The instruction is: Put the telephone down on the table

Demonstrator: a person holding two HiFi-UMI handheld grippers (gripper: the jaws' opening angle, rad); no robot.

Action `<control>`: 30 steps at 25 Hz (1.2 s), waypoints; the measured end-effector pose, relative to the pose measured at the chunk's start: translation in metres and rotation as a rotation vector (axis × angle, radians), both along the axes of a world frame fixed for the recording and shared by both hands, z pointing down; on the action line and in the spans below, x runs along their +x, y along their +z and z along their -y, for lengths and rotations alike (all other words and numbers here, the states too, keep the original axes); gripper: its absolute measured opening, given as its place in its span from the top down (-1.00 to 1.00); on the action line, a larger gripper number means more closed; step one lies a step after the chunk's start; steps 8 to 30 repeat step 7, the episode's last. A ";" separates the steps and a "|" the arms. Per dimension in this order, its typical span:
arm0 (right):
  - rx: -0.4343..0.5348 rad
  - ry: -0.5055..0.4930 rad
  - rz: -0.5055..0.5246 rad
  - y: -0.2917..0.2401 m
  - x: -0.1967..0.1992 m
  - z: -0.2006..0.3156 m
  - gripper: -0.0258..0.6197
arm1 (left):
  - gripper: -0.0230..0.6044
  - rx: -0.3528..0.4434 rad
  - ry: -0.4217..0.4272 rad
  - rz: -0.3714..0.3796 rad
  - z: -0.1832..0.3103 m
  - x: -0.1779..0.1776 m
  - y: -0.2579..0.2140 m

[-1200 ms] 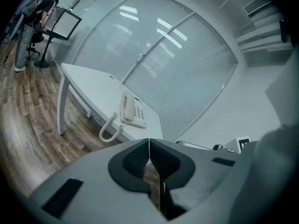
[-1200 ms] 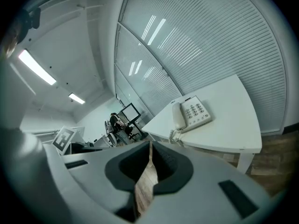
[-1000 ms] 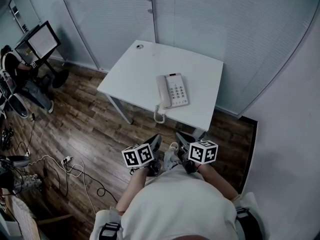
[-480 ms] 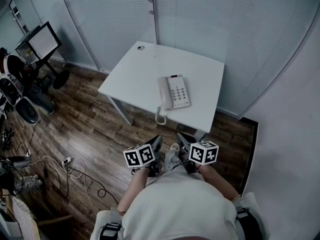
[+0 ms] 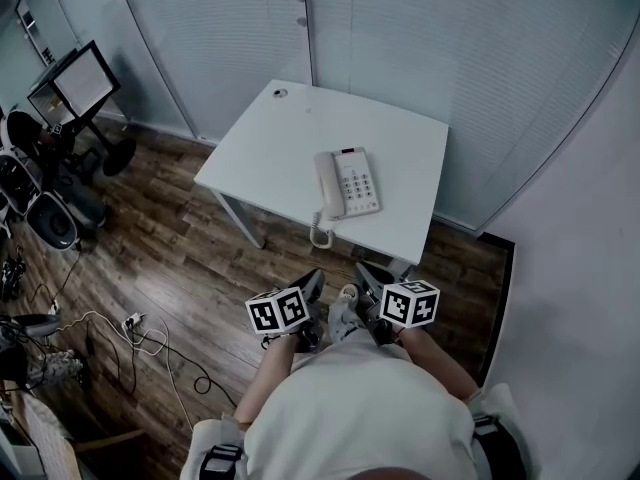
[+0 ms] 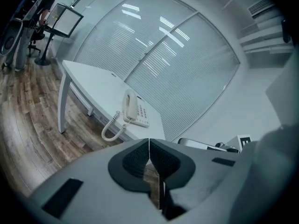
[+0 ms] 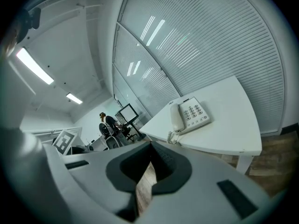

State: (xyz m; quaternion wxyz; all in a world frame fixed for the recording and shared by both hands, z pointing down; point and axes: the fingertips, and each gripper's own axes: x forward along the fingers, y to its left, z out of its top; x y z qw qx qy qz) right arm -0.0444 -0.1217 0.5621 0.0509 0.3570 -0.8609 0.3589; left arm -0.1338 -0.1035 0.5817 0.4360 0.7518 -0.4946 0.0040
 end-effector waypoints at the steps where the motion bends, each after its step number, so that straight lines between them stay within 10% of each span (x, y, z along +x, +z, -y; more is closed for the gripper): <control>1: 0.000 -0.001 -0.001 0.000 -0.001 0.001 0.85 | 0.85 -0.002 0.001 0.001 0.000 -0.001 0.000; 30: 0.003 -0.011 -0.007 0.001 -0.005 0.002 0.85 | 0.85 -0.004 -0.003 -0.005 0.001 -0.004 0.001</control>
